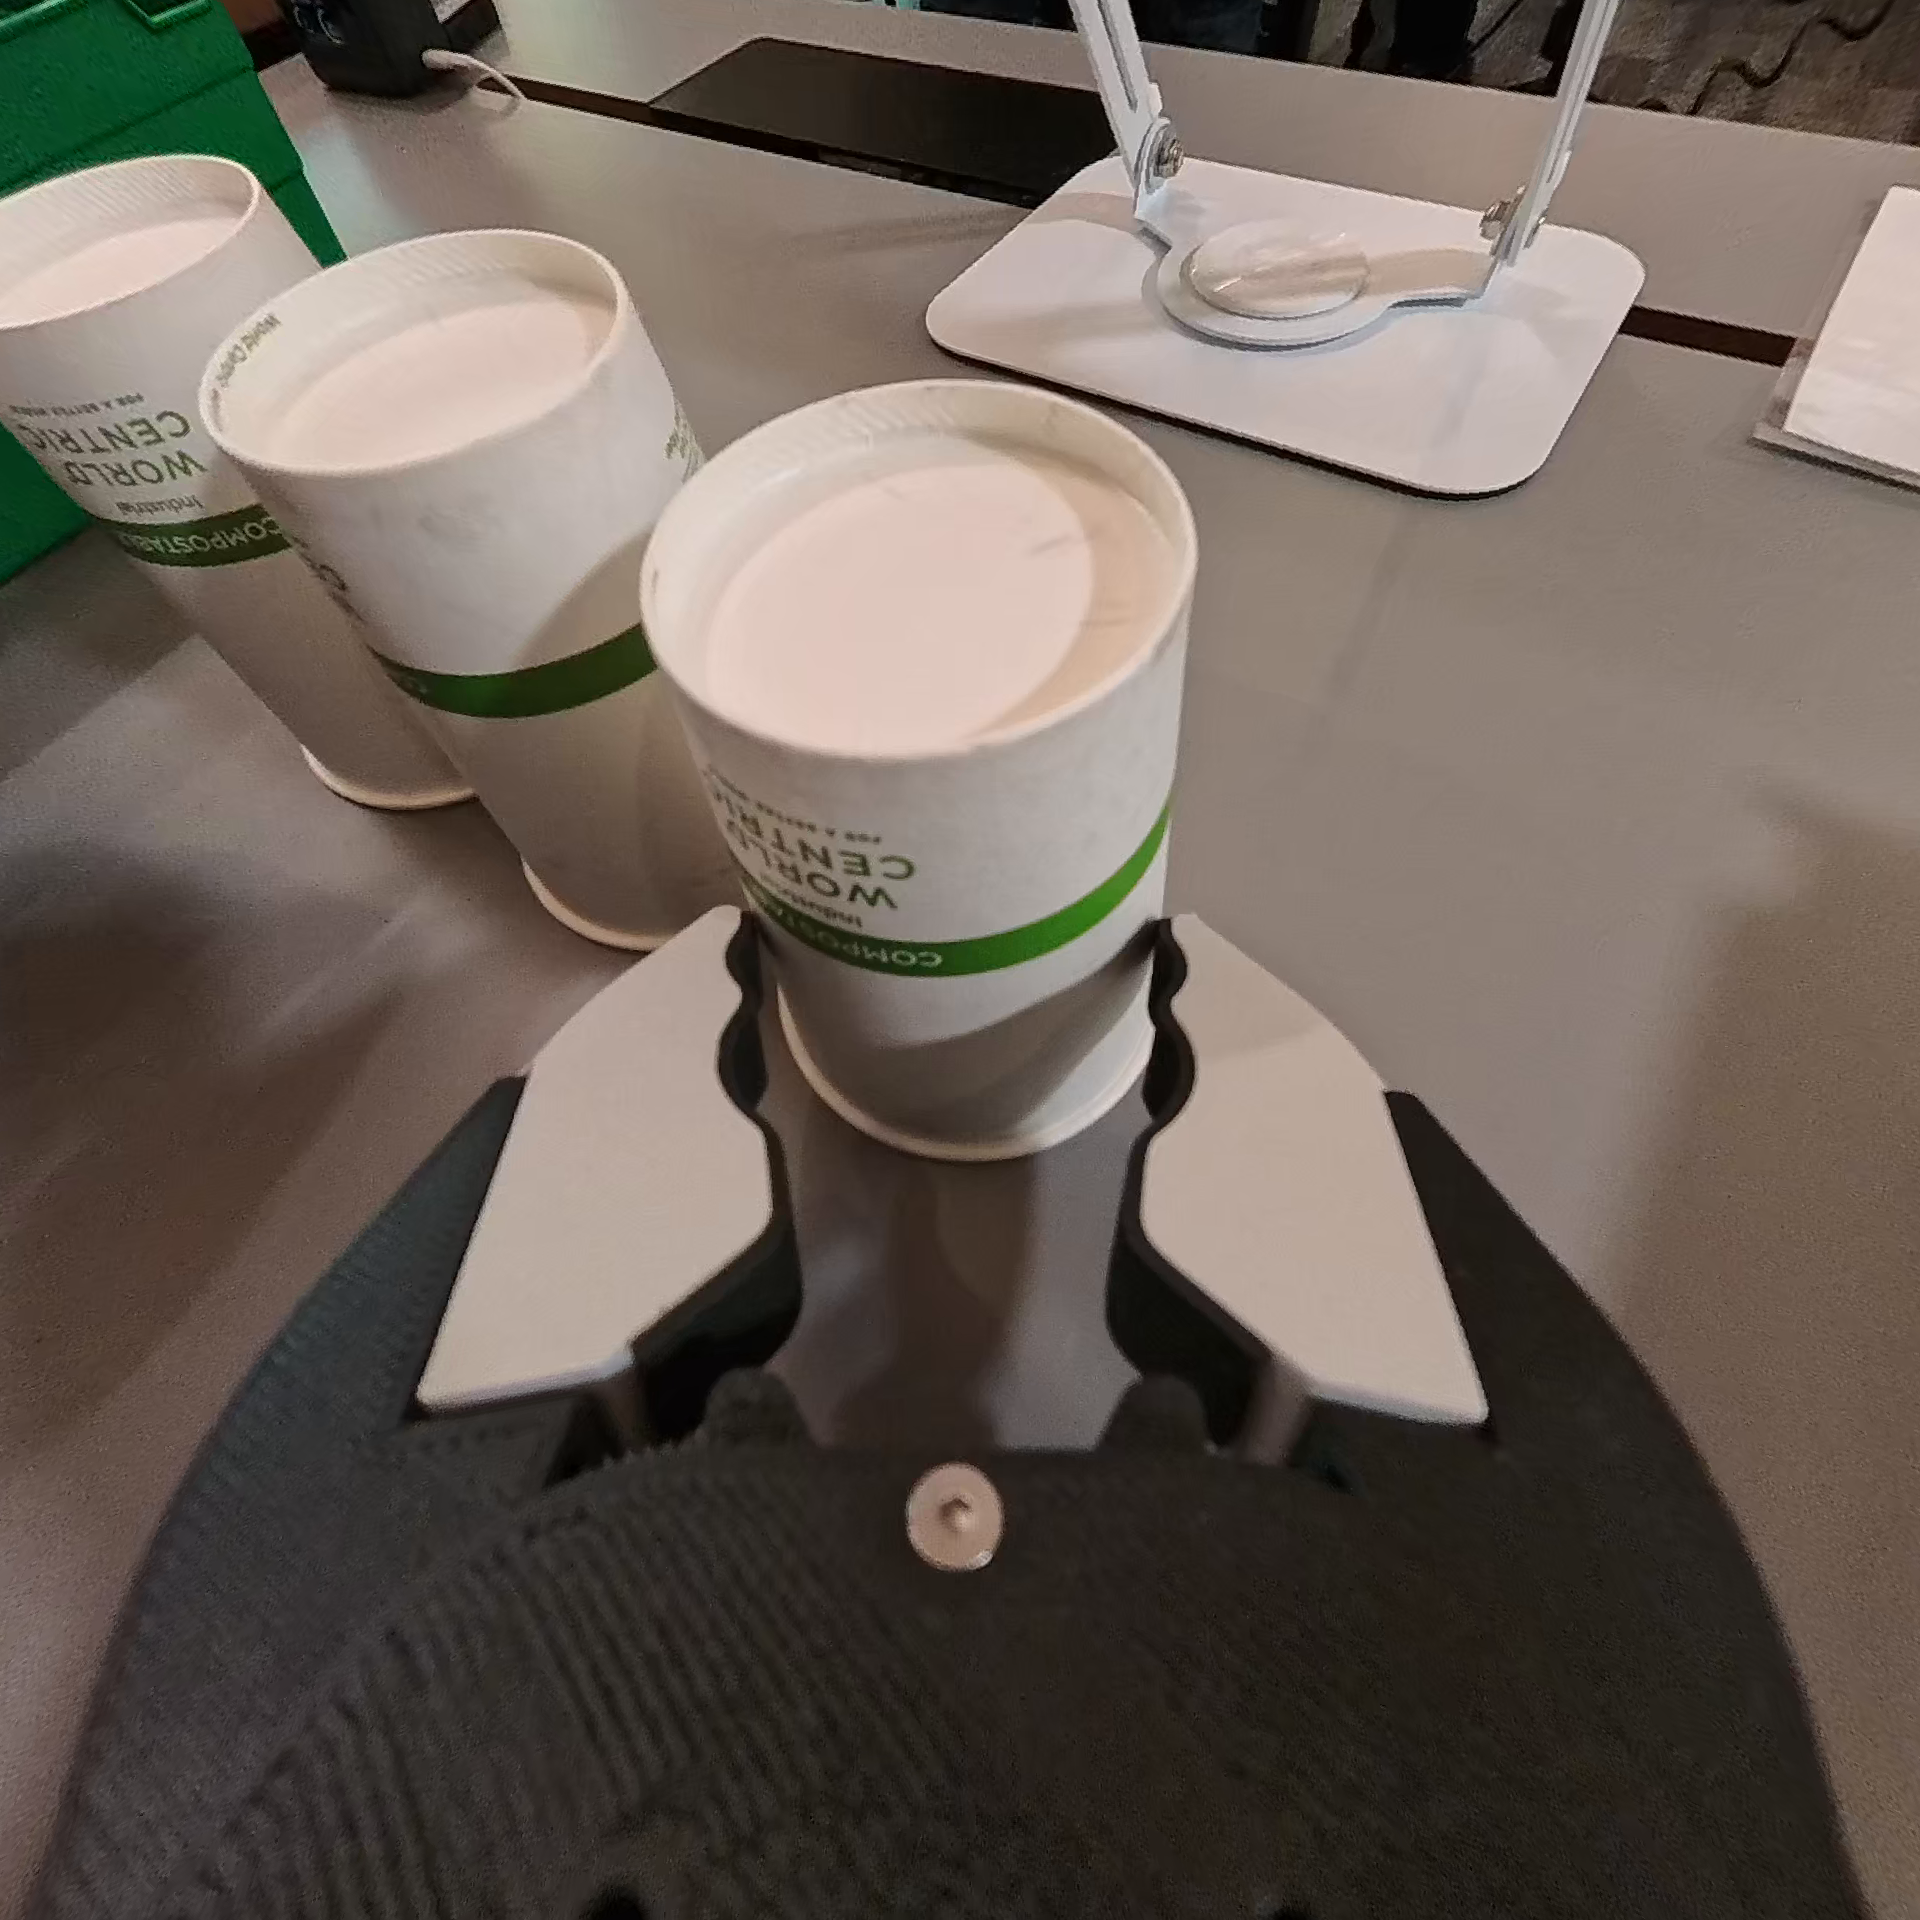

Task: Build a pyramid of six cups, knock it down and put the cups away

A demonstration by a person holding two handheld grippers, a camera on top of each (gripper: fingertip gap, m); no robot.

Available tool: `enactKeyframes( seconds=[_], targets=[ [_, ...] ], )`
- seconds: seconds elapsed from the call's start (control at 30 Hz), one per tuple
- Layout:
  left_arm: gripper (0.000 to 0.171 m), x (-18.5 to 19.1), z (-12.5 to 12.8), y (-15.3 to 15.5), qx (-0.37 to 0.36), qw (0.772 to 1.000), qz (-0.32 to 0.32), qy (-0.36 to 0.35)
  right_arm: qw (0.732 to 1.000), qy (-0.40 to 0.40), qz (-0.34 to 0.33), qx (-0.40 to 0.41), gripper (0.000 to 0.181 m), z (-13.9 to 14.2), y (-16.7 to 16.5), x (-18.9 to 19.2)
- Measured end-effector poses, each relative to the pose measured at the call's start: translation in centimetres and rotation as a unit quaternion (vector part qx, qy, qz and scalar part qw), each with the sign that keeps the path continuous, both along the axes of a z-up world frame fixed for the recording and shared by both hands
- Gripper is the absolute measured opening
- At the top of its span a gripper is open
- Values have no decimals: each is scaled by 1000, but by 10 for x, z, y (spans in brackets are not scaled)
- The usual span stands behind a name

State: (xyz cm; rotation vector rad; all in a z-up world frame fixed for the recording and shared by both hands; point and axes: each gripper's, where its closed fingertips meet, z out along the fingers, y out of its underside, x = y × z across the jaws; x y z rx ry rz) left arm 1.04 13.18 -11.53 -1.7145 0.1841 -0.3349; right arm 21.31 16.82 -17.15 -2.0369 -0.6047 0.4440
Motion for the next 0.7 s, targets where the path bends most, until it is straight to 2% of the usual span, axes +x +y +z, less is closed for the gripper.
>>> enactKeyframes(
  seconds=[0.7],
  targets=[
    [10,-3,-2,2,-7,1000,3,2,1000,1,2,0,76,0,0,-1]
  ],
)
